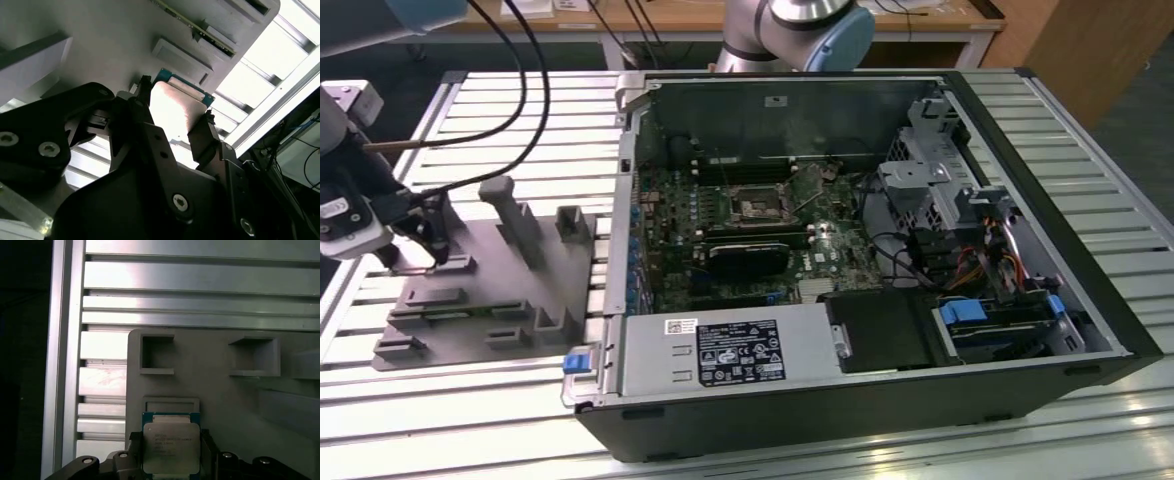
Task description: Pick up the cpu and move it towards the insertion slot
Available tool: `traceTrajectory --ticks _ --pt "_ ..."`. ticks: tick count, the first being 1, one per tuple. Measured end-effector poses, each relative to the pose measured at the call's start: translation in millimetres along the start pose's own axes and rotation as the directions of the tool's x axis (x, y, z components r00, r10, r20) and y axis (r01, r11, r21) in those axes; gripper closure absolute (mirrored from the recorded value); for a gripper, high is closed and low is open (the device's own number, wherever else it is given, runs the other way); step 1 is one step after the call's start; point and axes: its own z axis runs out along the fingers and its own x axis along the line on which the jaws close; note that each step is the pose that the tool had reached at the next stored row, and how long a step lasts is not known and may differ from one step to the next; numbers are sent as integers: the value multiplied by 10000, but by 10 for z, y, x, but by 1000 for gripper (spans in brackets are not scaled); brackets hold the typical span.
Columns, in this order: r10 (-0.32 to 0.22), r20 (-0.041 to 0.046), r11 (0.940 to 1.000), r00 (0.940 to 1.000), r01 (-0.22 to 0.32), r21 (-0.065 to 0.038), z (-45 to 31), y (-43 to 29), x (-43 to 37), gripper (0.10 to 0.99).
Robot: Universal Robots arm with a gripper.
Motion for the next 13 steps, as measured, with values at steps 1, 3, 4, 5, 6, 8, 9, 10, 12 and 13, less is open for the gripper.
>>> traceTrajectory --ticks 1,3,4,5,6,8,9,10,12,13 --pt "1 -1 10000 10000 -1 -1 -20 1 0 541" --pt "0 -1 10000 10000 0 -10 -52 3 0 541" --pt "0 -2 10000 10000 0 -17 -71 4 0 541" --pt "0 0 10000 10000 0 -26 -88 5 0 541" --pt "0 0 10000 10000 0 -33 -106 6 0 541" --pt "0 1 10000 10000 0 -40 -139 7 0 541" --pt "1 0 10000 10000 -1 -40 -154 8 0 541" --pt "0 -1 10000 10000 0 -39 -167 9 0 541" --pt "0 -1 10000 10000 0 -42 -182 9 0 541" --pt "0 0 10000 10000 0 -43 -187 10 0 541"
